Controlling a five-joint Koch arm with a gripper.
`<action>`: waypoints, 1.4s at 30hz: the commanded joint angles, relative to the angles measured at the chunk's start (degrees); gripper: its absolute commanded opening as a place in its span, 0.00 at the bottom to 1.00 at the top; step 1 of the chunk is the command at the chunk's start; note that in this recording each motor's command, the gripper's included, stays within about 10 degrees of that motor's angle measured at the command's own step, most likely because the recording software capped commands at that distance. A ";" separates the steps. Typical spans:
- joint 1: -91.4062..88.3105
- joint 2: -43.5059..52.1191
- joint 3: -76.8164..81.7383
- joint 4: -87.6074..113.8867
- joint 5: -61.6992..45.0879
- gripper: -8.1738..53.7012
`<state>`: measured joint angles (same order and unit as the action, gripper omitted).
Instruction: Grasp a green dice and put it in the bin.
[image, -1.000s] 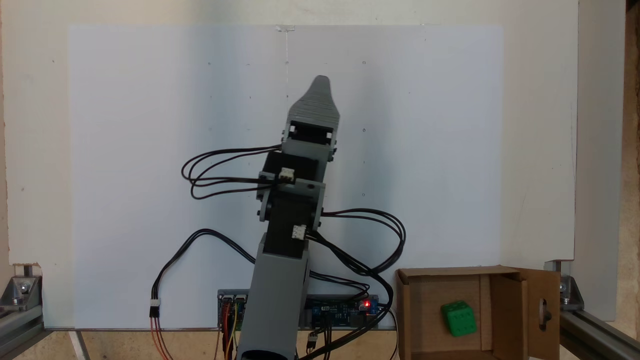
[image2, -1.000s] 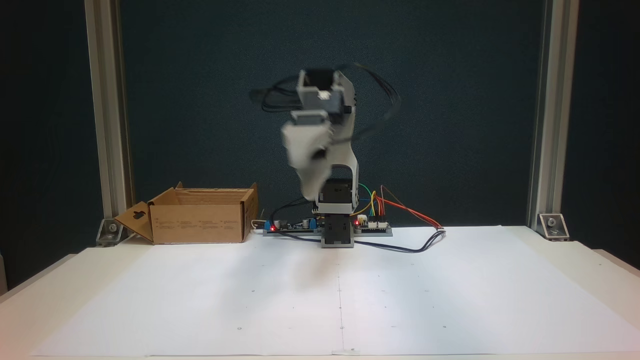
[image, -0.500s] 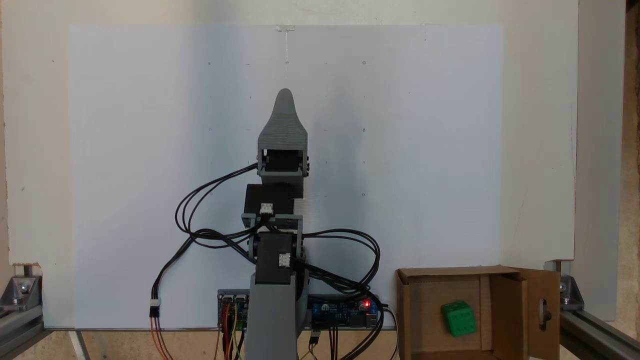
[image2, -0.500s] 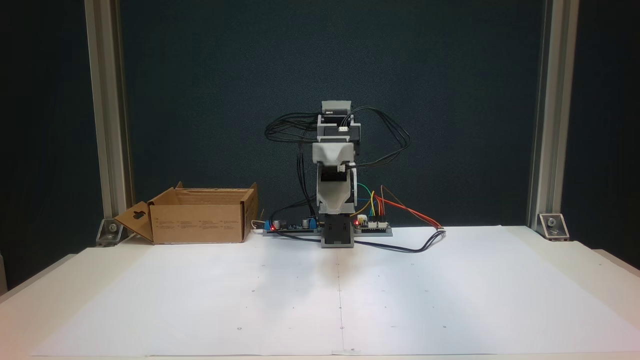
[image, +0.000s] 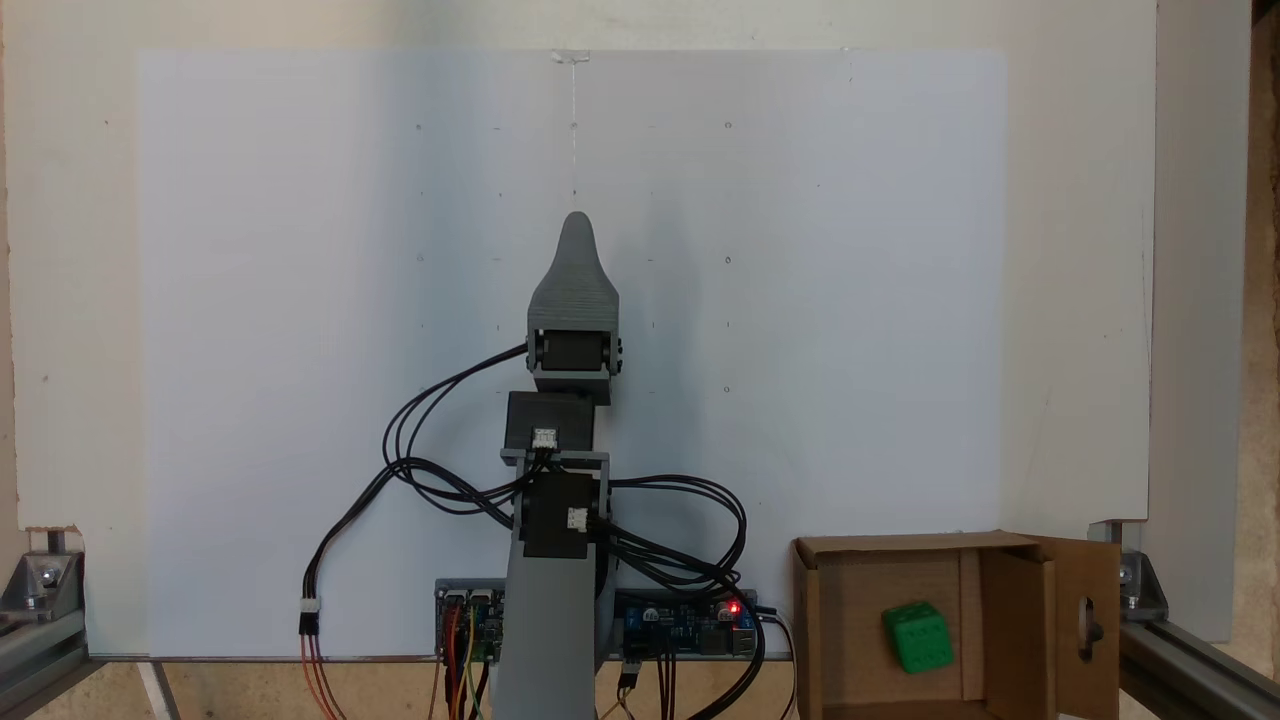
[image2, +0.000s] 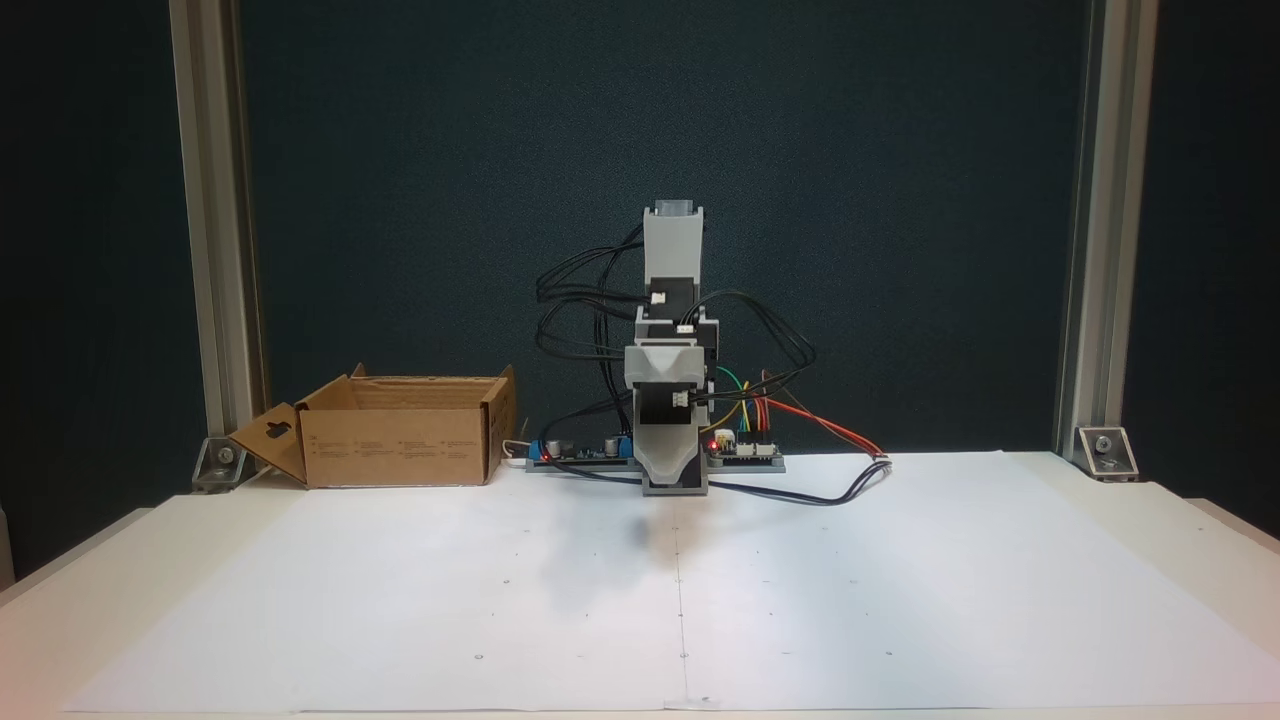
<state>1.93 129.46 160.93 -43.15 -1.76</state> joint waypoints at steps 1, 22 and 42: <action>0.53 6.33 -0.26 -9.47 2.11 0.84; 0.26 6.33 17.49 -38.58 1.85 0.84; -0.09 6.06 18.19 -39.20 1.67 0.84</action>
<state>2.11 129.46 176.31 -78.84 -1.76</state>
